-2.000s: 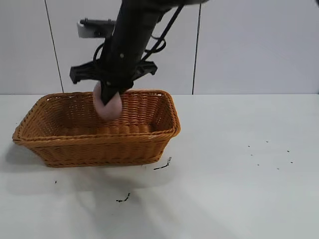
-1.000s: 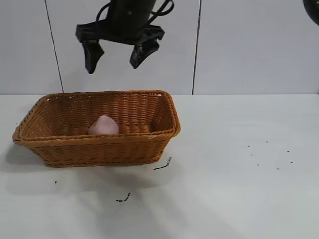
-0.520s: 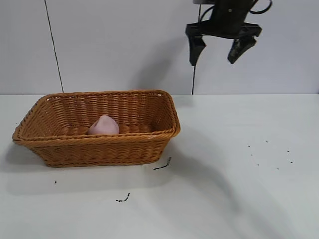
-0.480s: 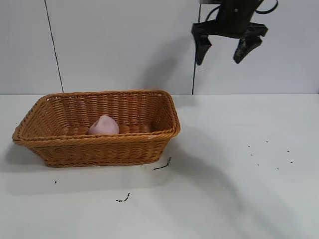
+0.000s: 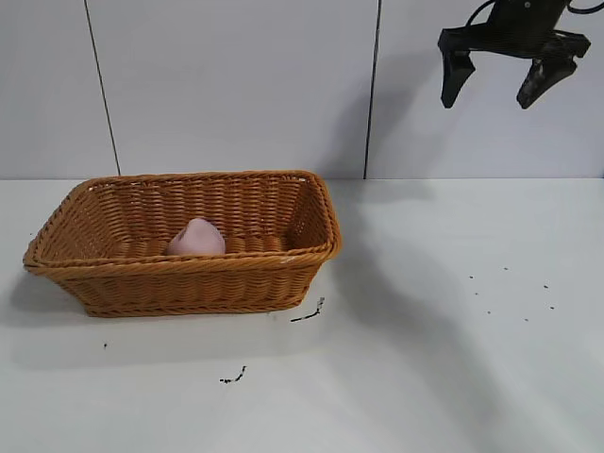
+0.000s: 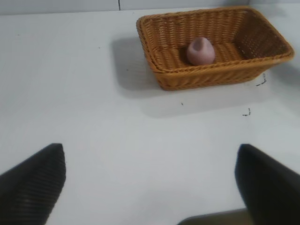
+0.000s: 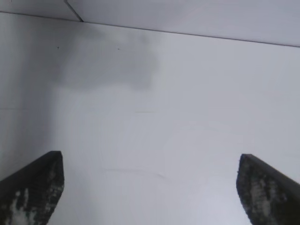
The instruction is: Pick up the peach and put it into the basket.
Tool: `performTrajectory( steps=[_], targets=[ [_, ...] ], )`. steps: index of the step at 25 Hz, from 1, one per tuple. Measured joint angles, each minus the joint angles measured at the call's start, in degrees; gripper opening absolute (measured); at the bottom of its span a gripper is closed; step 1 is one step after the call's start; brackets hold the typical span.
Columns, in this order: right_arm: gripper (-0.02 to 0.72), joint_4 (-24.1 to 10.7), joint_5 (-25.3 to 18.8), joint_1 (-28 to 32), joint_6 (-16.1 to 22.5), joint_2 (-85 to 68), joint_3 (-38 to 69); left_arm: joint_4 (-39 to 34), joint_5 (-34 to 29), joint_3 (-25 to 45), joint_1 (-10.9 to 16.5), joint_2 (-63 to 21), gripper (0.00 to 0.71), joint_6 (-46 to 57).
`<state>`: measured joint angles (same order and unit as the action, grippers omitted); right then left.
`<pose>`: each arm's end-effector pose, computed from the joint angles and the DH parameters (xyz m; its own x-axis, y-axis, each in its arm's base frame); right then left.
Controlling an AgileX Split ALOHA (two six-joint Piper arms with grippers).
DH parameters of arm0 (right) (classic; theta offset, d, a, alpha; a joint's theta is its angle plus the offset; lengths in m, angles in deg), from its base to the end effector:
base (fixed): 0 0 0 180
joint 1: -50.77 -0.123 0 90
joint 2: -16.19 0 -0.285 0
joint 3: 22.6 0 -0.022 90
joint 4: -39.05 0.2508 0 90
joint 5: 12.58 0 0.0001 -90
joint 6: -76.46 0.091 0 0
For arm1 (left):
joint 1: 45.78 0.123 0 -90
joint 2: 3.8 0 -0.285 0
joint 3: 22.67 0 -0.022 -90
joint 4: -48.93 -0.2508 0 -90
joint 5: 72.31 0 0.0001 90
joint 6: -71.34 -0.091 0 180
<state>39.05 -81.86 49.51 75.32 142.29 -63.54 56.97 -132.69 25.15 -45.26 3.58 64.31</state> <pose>0.4550 0.0100 0.3142 -0.9013 -0.0397 -0.4314 -0.0399 0.9992 -0.0086 -0.0076 -0.0111 0.2821 -0.4220 0.0488 -0.9053 0.1234 0.9923 -0.0041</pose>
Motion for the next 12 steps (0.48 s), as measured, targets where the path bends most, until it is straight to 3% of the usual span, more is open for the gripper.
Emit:
performTrajectory(
  steps=[12],
  targets=[
    [0.696, 1.43, -0.12, 0.0, 0.0, -40.55, 47.36, 0.0, 0.0, 0.0, 0.0, 0.0, 0.694, 0.0]
  ],
)
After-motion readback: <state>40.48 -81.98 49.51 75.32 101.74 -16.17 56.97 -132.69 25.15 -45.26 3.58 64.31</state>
